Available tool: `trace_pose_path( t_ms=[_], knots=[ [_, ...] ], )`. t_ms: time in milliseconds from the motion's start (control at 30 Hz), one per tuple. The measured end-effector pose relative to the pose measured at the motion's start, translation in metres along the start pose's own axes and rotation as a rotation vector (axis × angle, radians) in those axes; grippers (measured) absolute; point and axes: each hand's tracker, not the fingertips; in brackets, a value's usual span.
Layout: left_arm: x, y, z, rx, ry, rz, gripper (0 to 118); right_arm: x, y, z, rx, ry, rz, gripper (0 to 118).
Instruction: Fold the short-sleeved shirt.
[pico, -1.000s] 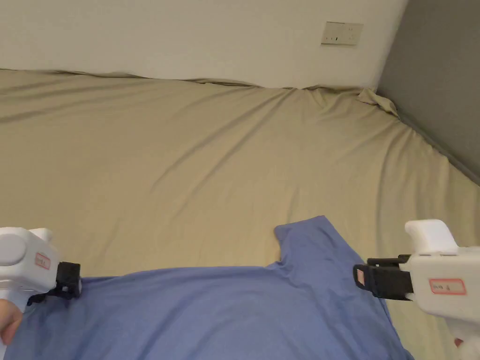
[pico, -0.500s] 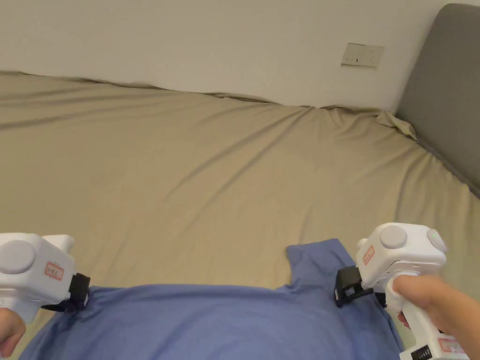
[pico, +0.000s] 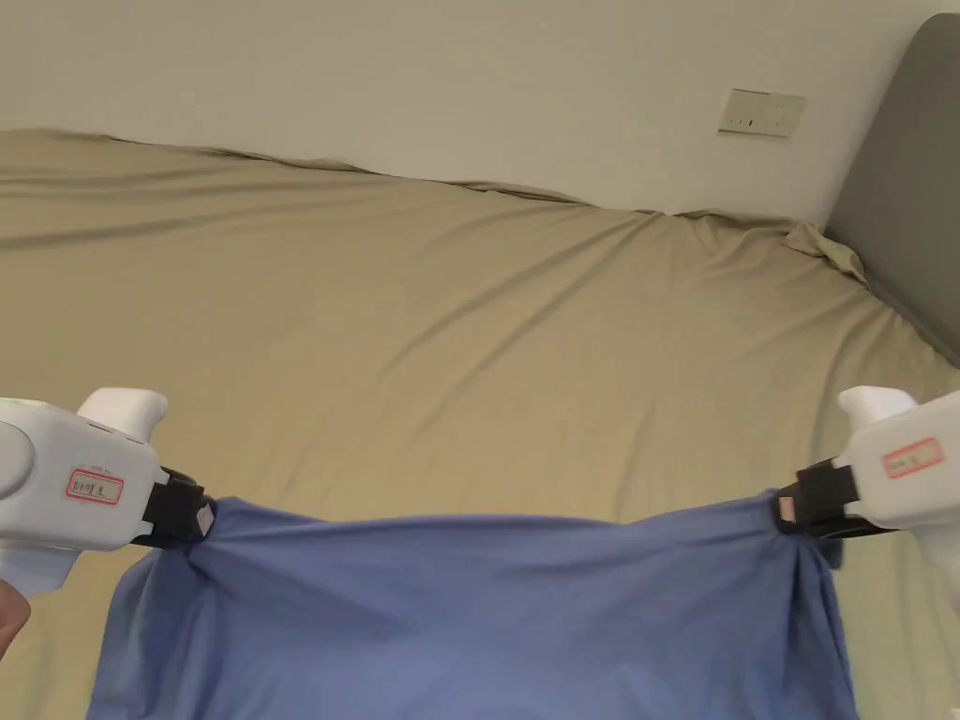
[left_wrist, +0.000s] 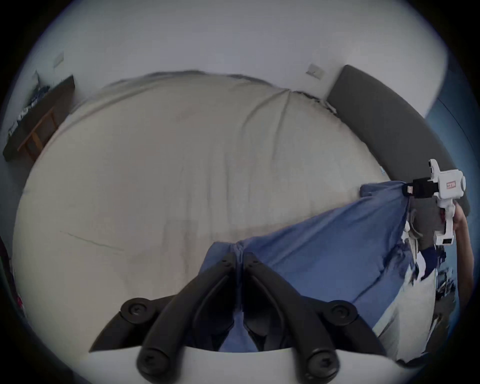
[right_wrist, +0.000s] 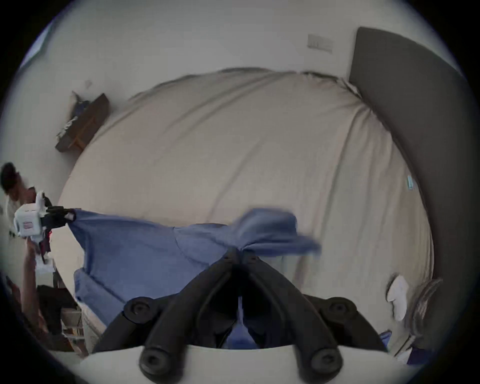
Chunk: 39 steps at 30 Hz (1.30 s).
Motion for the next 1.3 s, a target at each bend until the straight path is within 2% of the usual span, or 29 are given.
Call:
trace_pose_path(
  t_ms=[133, 300, 367, 500, 567, 700, 733, 767, 800, 833, 867, 900, 933, 967, 1000, 1100, 1167, 1200, 1233, 1267, 1300],
  knots=[
    [0.013, -0.034, 0.067, 0.081, -0.003, -0.07, 3, -0.009, -0.047, 0.062, 0.061, 0.024, 0.042, 3],
    [0.016, -0.102, 0.116, 0.108, 0.017, -0.045, 3, -0.007, -0.125, 0.107, 0.086, 0.053, 0.016, 3],
    [0.016, -0.138, 0.125, 0.092, -0.003, -0.028, 3, -0.006, -0.162, 0.111, 0.071, 0.047, -0.028, 3],
    [0.023, -0.206, 0.122, 0.039, -0.005, -0.003, 3, -0.007, -0.23, 0.099, -0.024, 0.042, -0.085, 3],
    [0.023, -0.236, 0.109, -0.001, -0.003, 0.038, 3, -0.008, -0.258, 0.085, -0.046, -0.021, -0.092, 3],
    [0.01, -0.267, 0.079, -0.053, 0.001, 0.148, 3, 0.0, -0.283, 0.059, -0.081, -0.023, -0.158, 3],
    [0.007, -0.27, 0.074, -0.048, -0.009, 0.153, 3, 0.0, -0.286, 0.053, -0.09, -0.037, -0.165, 3],
    [0.004, -0.272, 0.07, -0.052, -0.036, 0.17, 4, -0.001, -0.288, 0.048, -0.094, -0.053, -0.138, 3],
    [0.003, -0.273, 0.071, -0.05, -0.036, 0.193, 9, -0.002, -0.286, 0.047, -0.1, -0.054, -0.128, 3],
    [0.003, -0.273, 0.075, -0.034, -0.028, 0.217, 21, -0.002, -0.284, 0.048, -0.101, -0.048, -0.132, 4],
    [0.002, -0.272, 0.082, -0.018, -0.039, 0.228, 45, -0.004, -0.283, 0.054, -0.093, -0.031, -0.141, 10],
    [0.003, -0.271, 0.09, 0.004, -0.037, 0.239, 86, -0.006, -0.282, 0.061, -0.073, -0.023, -0.136, 36],
    [0.006, -0.268, 0.102, 0.041, -0.016, 0.259, 100, -0.008, -0.281, 0.068, -0.024, -0.033, -0.115, 66],
    [0.011, -0.265, 0.12, 0.087, -0.02, 0.256, 101, -0.016, -0.279, 0.08, 0.031, -0.059, -0.088, 87],
    [0.016, -0.261, 0.133, 0.139, -0.025, 0.242, 101, -0.022, -0.275, 0.092, 0.079, -0.066, -0.068, 94],
    [0.039, -0.244, 0.169, 0.293, 0.035, 0.189, 101, -0.046, -0.266, 0.126, 0.288, -0.053, -0.024, 94],
    [0.054, -0.235, 0.178, 0.374, 0.073, 0.159, 101, -0.064, -0.26, 0.135, 0.405, -0.083, 0.0, 92],
    [0.059, -0.233, 0.178, 0.406, 0.084, 0.156, 100, -0.072, -0.262, 0.139, 0.429, -0.097, 0.019, 86],
    [0.066, -0.232, 0.179, 0.475, 0.106, 0.151, 97, -0.08, -0.26, 0.14, 0.442, -0.118, 0.033, 67],
    [0.072, -0.233, 0.179, 0.553, 0.129, 0.143, 88, -0.088, -0.258, 0.14, 0.455, -0.15, 0.044, 33],
    [0.078, -0.232, 0.178, 0.58, 0.166, 0.14, 61, -0.094, -0.257, 0.139, 0.477, -0.174, 0.054, 3]
  ],
)
